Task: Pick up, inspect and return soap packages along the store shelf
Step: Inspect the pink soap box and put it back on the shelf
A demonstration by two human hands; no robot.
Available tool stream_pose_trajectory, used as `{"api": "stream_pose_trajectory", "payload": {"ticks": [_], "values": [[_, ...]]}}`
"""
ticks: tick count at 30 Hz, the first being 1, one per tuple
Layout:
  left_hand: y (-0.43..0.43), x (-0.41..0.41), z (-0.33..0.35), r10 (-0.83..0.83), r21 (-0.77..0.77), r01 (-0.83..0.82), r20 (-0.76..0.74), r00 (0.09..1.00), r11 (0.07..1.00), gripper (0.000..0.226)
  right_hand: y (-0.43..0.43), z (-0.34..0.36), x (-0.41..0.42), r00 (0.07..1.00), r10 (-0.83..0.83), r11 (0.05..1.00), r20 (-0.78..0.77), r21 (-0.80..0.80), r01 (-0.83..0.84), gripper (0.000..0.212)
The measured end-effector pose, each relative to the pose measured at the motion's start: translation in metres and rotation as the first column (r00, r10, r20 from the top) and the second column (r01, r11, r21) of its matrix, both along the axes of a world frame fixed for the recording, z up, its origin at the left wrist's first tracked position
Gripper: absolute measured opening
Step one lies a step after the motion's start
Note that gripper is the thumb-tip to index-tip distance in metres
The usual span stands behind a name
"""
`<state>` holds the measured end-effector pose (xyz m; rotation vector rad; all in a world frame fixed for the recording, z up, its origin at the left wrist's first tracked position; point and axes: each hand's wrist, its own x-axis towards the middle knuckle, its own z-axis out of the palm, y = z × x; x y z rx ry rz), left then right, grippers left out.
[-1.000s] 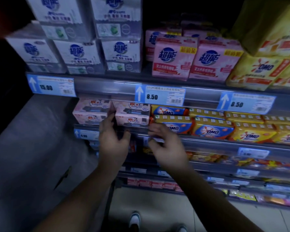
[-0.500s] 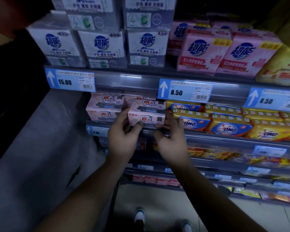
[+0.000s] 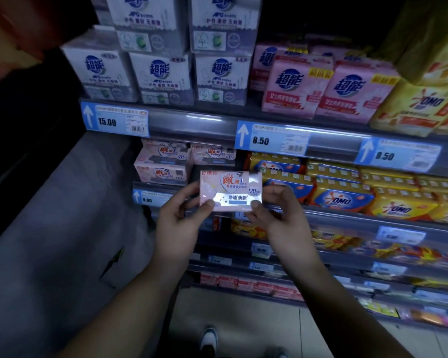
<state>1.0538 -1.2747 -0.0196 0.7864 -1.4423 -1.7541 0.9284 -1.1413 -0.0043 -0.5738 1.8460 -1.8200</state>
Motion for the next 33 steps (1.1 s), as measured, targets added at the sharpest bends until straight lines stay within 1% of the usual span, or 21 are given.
{"api": "stream_pose_trajectory", "payload": {"ticks": [2, 3, 5, 7, 8, 10, 13, 15, 17, 20, 22, 24, 25, 27, 29, 30, 33], "values": [[0.003, 0.004, 0.001, -0.036, -0.06, 0.035, -0.016, 0.999, 0.998, 0.042, 0.007, 0.003, -0.002, 0.998, 0.066, 0.997, 0.007, 0.036, -0.066, 0.04], [0.004, 0.005, 0.001, -0.059, -0.097, 0.057, -0.02, 0.998, 0.994, 0.042, 0.01, 0.004, -0.002, 0.996, 0.091, 0.994, -0.01, 0.057, -0.09, 0.044], [0.006, 0.007, 0.0, -0.1, -0.152, 0.095, -0.025, 0.995, 0.984, 0.041, 0.017, 0.006, -0.002, 0.993, 0.11, 0.992, -0.042, 0.062, -0.107, 0.042], [0.011, 0.007, -0.002, -0.108, -0.185, 0.102, -0.023, 0.994, 0.977, 0.039, 0.023, 0.006, -0.004, 0.994, 0.112, 0.994, -0.004, 0.011, -0.112, 0.036], [0.015, 0.008, -0.002, -0.103, -0.191, 0.096, -0.026, 0.994, 0.977, 0.039, 0.025, 0.006, -0.005, 0.992, 0.124, 0.992, 0.017, -0.013, -0.124, 0.035], [0.021, 0.008, -0.002, -0.088, -0.174, 0.078, -0.046, 0.995, 0.982, 0.043, 0.028, 0.006, -0.007, 0.99, 0.143, 0.989, 0.008, -0.033, -0.142, 0.035], [0.025, 0.009, -0.001, -0.095, -0.175, 0.079, -0.083, 0.992, 0.981, 0.05, 0.031, 0.004, -0.008, 0.987, 0.159, 0.986, -0.029, -0.05, -0.16, 0.037], [0.026, 0.011, 0.002, -0.103, -0.197, 0.085, -0.085, 0.991, 0.977, 0.043, 0.034, 0.004, -0.008, 0.982, 0.182, 0.98, -0.055, -0.074, -0.186, 0.038], [0.026, 0.013, 0.004, -0.095, -0.215, 0.081, -0.058, 0.994, 0.973, 0.036, 0.035, 0.005, -0.009, 0.977, 0.207, 0.973, -0.059, -0.091, -0.211, 0.044], [0.024, 0.017, 0.008, -0.059, -0.225, 0.056, -0.006, 0.998, 0.973, 0.036, 0.035, 0.006, -0.01, 0.973, 0.228, 0.971, -0.023, -0.066, -0.229, 0.052], [0.021, 0.019, 0.011, -0.042, -0.207, 0.046, 0.026, 0.999, 0.977, 0.035, 0.034, 0.006, -0.008, 0.976, 0.21, 0.976, 0.057, -0.064, -0.206, 0.047], [0.017, 0.02, 0.013, -0.008, -0.175, 0.022, 0.079, 0.997, 0.984, 0.032, 0.033, 0.006, -0.007, 0.974, 0.184, 0.982, 0.133, -0.07, -0.176, 0.033], [0.016, 0.02, 0.013, 0.019, -0.153, 0.0, 0.122, 0.992, 0.988, 0.035, 0.032, 0.006, -0.007, 0.978, 0.167, 0.986, 0.125, -0.042, -0.163, 0.026], [0.017, 0.019, 0.012, 0.063, -0.108, -0.042, 0.206, 0.977, 0.993, 0.051, 0.03, 0.007, -0.005, 0.988, 0.138, 0.99, 0.067, 0.024, -0.14, 0.016], [0.019, 0.016, 0.013, 0.089, -0.061, -0.075, 0.259, 0.962, 0.995, 0.063, 0.027, 0.008, -0.004, 0.993, 0.116, 0.992, 0.025, 0.048, -0.117, 0.019], [0.02, 0.015, 0.014, 0.091, -0.037, -0.084, 0.273, 0.958, 0.996, 0.065, 0.024, 0.009, -0.004, 0.994, 0.112, 0.992, 0.01, 0.057, -0.112, 0.023], [0.018, 0.011, 0.017, 0.084, 0.003, -0.089, 0.292, 0.953, 0.996, 0.06, 0.018, 0.012, -0.005, 0.994, 0.107, 0.991, -0.008, 0.085, -0.106, 0.029]]}}
